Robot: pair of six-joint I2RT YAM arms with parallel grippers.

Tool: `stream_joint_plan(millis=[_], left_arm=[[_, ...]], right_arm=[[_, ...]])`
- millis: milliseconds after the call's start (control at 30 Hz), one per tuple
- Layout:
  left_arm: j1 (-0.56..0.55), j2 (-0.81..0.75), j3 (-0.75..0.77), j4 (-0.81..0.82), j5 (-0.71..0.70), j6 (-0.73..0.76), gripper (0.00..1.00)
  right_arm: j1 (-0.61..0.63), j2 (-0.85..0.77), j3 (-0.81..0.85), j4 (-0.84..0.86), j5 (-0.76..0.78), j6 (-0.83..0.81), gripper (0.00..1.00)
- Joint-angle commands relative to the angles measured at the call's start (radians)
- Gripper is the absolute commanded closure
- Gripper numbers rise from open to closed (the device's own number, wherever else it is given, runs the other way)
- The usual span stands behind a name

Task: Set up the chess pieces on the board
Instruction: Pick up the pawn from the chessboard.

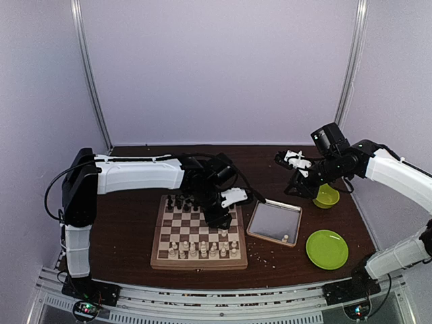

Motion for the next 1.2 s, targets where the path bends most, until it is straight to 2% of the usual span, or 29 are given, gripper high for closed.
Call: stream_joint_plan(millis=[0,200,333,533,833,967,1167], left_arm=[[0.005,0.037,0.038,-0.026,0.008,0.020,0.51],[0.003,0.053,0.025,-0.026,0.033,0.014,0.53],[0.003,0.061,0.019,-0.026,0.022,0.015,0.58],[0.003,0.066,0.019,-0.029,0.020,0.020,0.73],[0.003,0.068,0.034,-0.072,-0.001,0.013,0.90],[0.003,-0.011,-0.013,-0.086,-0.040,-0.005,0.94],[0.018,-0.214,-0.191,-0.090,-0.100,-0.087,0.95]], right_arm=[[-0.006,-0.009,-0.012,0.018,0.013,-0.016,0.67],[-0.006,0.001,-0.011,0.013,0.009,-0.018,0.67],[-0.006,0.007,-0.009,0.010,0.008,-0.019,0.67],[-0.006,0.010,-0.008,0.007,0.008,-0.020,0.68],[-0.006,0.012,-0.007,0.003,0.004,-0.023,0.68],[-0.006,0.013,-0.007,0.002,-0.004,-0.023,0.68],[-0.006,0.020,-0.004,-0.004,-0.012,-0.028,0.68]])
